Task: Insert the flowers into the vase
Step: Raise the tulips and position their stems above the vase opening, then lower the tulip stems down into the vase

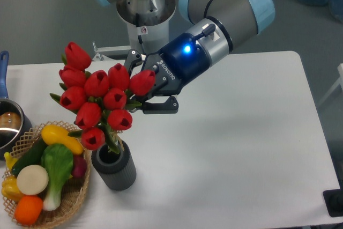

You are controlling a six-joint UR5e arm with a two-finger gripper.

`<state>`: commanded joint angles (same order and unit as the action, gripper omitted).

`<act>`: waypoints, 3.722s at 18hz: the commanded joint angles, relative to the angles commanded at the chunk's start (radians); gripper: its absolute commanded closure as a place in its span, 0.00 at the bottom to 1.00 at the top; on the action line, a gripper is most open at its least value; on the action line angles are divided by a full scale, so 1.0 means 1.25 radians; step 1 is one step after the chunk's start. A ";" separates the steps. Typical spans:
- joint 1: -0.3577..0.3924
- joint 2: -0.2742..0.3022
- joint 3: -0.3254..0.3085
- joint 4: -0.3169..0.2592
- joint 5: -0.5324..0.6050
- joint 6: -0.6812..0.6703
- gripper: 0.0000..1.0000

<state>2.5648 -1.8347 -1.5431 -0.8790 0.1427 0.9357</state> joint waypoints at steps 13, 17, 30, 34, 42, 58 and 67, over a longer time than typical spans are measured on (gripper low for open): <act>-0.021 -0.012 -0.052 0.017 0.028 0.086 0.90; -0.032 -0.027 -0.054 0.017 0.044 0.101 0.90; -0.060 -0.050 -0.096 0.021 0.044 0.114 0.88; -0.061 -0.075 -0.095 0.021 0.044 0.132 0.88; -0.061 -0.083 -0.124 0.021 0.045 0.172 0.88; -0.056 -0.102 -0.147 0.021 0.045 0.206 0.85; -0.047 -0.103 -0.177 0.022 0.045 0.250 0.85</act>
<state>2.5065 -1.9635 -1.7640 -0.8513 0.1994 1.2485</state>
